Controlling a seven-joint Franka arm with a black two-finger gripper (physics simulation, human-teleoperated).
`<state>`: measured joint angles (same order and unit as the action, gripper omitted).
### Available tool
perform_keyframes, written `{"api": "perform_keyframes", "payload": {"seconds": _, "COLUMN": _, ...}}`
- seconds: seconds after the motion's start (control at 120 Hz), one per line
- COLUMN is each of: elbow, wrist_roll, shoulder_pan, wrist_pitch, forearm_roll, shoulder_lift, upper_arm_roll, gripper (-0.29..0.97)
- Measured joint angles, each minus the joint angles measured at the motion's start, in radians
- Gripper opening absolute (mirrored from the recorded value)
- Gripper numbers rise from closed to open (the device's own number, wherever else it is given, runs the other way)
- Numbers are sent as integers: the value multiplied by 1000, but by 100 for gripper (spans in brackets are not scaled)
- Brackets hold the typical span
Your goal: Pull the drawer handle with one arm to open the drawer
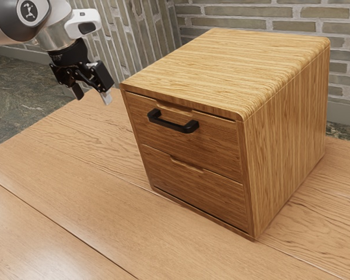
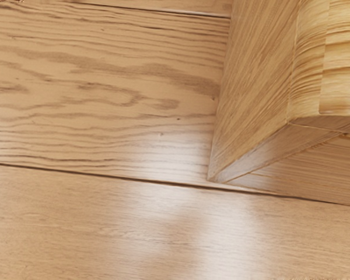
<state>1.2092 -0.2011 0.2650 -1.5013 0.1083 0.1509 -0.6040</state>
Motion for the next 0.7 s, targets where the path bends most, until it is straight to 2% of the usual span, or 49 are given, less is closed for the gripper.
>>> {"api": "perform_keyframes", "payload": {"seconds": 0.25, "elbow": -12, "wrist_roll": -24, "shoulder_pan": 1, "wrist_pitch": 5, "forearm_roll": 7, "shoulder_lift": -4, "upper_arm_roll": -2, "gripper": 68}}
{"api": "perform_keyframes", "payload": {"seconds": 0.442, "elbow": -168, "wrist_roll": -34, "shoulder_pan": 6, "wrist_pitch": 26, "forearm_roll": 5, "shoulder_lift": -52, "upper_arm_roll": -6, "gripper": 68}}
{"api": "perform_keyframes", "payload": {"seconds": 0.7, "elbow": -180, "wrist_roll": -43, "shoulder_pan": 5, "wrist_pitch": 0, "forearm_roll": 5, "shoulder_lift": -73, "upper_arm_roll": 5, "gripper": 68}}
